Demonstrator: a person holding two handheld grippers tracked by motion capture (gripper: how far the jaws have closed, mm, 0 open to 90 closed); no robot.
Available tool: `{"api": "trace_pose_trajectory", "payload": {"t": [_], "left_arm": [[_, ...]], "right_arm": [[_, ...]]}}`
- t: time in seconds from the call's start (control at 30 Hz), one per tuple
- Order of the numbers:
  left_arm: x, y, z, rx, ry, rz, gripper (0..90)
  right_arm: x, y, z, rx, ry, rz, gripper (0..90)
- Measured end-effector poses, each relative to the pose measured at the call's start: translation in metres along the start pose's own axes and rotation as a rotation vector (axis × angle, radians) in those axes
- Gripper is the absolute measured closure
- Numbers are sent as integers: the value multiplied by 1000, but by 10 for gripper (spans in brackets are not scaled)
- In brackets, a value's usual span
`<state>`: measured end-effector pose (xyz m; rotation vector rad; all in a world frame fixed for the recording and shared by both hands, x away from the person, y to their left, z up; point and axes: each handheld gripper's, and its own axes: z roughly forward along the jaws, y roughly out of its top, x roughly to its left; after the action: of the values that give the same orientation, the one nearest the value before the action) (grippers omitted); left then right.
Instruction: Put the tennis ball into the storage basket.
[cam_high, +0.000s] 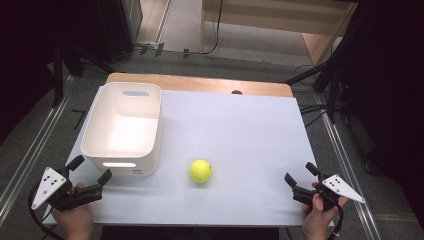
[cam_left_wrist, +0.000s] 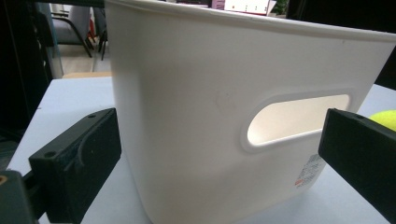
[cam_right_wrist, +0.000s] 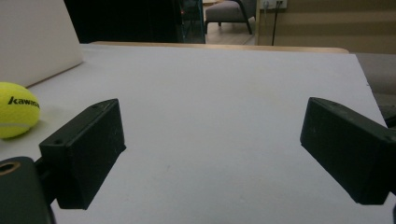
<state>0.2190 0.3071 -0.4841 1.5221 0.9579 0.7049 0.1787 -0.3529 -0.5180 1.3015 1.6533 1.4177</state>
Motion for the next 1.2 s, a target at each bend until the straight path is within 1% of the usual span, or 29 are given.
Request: {"api": "trace_pose_trajectory", "payload": {"t": [0.03, 0.13, 0.27, 0.3, 0.37, 0.43, 0.5, 0.63, 0.67, 0.7, 0.73, 0.8, 0.83, 0.93, 0.97, 1.03, 1.1, 1.2], "left_arm": [[0, 0, 0, 2, 1, 0, 0], [0, 0, 0, 4, 6, 1, 0], [0, 0, -1, 2, 10, 0, 0], [0, 0, -1, 1, 10, -2, 0], [0, 0, -1, 2, 12, -2, 0], [0, 0, -1, 3, 12, -3, 0], [0, 0, 0, 3, 12, -1, 0], [1, 0, 0, 6, -4, -3, 0], [1, 0, -1, 6, -10, -4, 0], [1, 0, -1, 6, -10, -4, 0], [2, 0, -2, 3, -12, -13, 0], [2, 0, -2, -1, -12, -16, 0], [2, 0, -2, 1, -13, -15, 0], [1, 0, -1, 5, -8, -5, 0], [1, 0, -1, 6, -6, -3, 0], [0, 0, -1, 7, -9, -1, 0], [0, 0, -1, 11, -5, 3, 0], [-1, 0, -1, 13, -7, 11, 0]], "right_arm": [[-1, 0, 1, -6, 2, -7, 50], [0, 0, 1, 3, 12, -2, 50], [1, 1, 3, 9, 6, -13, 50], [1, 1, 4, 9, 6, -22, 50], [2, 2, 4, 20, 10, -21, 50], [2, 2, 5, 20, 11, -29, 51], [2, 2, 5, 19, 13, -24, 51], [0, 3, 4, 16, 11, -1, 51], [-1, 3, 2, 17, 19, 13, 51], [-2, 4, 1, 7, 24, 19, 51], [-2, 4, 0, 4, 27, 30, 51], [-3, 6, 0, -8, 41, 34, 51], [-2, 7, 0, 3, 49, 39, 51], [2, 10, 4, 24, 75, 17, 51], [5, 11, 5, 34, 80, 13, 51], [10, 14, 6, 46, 83, -13, 51], [15, 17, 7, 51, 99, -32, 51], [23, 21, 13, 78, 124, -55, 51]]}}
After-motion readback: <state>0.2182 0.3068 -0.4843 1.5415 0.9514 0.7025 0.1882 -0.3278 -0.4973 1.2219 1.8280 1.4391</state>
